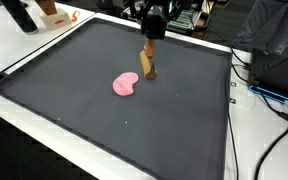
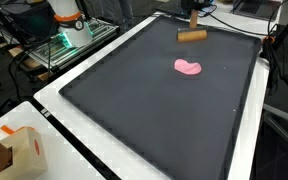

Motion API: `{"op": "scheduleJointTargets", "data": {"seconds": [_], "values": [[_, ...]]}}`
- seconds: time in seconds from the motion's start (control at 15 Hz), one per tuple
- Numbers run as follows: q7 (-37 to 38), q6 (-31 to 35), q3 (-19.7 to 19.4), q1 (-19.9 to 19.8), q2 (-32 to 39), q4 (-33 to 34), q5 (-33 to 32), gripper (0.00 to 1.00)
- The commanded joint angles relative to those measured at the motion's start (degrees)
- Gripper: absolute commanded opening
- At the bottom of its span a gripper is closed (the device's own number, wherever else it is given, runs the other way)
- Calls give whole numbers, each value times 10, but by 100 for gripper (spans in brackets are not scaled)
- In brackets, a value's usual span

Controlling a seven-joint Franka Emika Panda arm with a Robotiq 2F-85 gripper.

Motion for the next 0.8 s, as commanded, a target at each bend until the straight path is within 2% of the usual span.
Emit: {"op": "scheduleJointTargets", "data": {"seconds": [0.0,0.33,0.73], "values": [[76,41,7,23,-33,-65,-63,24],[192,77,9,56,-34,-103,-163,24],[305,72,13,85,-31,-122,-263,24]]}}
